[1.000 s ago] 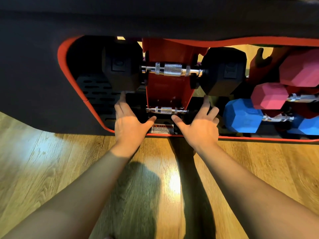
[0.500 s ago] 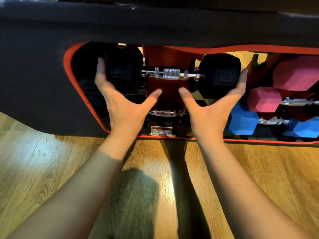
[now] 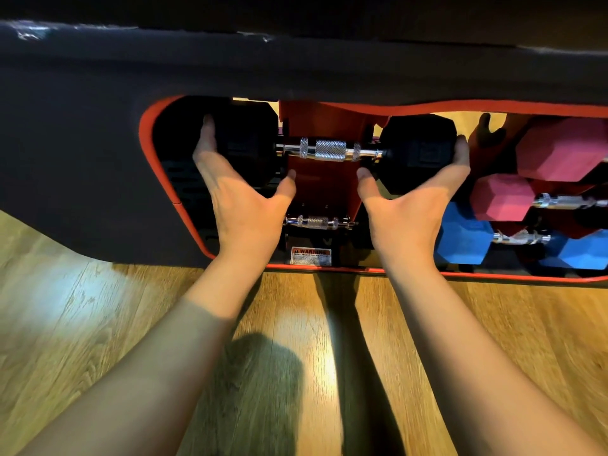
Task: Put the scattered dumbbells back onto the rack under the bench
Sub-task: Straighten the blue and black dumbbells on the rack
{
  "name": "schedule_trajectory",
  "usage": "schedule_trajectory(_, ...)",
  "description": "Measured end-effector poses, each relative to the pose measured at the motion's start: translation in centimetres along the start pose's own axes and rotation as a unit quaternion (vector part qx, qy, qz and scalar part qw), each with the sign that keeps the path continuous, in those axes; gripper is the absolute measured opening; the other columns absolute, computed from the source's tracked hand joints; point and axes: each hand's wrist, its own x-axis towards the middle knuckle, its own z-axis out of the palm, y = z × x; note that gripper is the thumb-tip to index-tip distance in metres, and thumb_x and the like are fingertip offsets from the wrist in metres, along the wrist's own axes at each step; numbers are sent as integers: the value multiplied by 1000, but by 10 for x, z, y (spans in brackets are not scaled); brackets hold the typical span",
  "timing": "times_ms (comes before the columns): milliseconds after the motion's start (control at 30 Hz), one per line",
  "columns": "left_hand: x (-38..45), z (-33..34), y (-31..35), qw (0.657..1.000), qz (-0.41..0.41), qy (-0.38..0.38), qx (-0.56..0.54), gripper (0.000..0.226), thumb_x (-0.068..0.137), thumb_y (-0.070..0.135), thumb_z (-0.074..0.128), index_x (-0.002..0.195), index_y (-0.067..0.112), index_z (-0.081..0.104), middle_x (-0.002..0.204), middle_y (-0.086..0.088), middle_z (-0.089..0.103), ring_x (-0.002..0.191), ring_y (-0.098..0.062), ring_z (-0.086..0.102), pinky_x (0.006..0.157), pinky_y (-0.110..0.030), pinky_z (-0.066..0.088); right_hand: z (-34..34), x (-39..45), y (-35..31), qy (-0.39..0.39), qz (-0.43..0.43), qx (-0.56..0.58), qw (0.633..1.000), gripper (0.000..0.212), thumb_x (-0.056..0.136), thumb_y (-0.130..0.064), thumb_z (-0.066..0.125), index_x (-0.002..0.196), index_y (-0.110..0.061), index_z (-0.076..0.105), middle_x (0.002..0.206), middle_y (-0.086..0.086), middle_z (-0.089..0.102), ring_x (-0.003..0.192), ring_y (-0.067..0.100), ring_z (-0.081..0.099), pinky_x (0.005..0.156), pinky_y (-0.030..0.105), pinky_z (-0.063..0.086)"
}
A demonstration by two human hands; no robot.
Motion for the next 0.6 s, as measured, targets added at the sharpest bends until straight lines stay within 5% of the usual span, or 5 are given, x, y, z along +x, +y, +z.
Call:
schedule_trajectory(433, -3, 0, 3, 1000, -4, 14, 15, 105, 71, 24, 86, 151, 4, 21, 149, -4, 26, 142, -12, 26, 112, -5, 14, -2, 0, 1, 2, -16, 15, 1000, 103, 67, -36, 87, 145, -37, 21, 154, 6, 24, 145, 25, 31, 102, 46, 52)
schedule_trajectory(600, 0, -2, 0, 1000, -2, -5, 24, 106, 71, 30, 85, 151, 6, 20, 146, 5, 21, 142, -9, 25, 109, -1, 13, -5, -2, -2, -10, -1, -1, 1000, 105, 67, -46, 86, 146, -38, 17, 157, 6, 25, 147, 23, 28, 113, 45, 42)
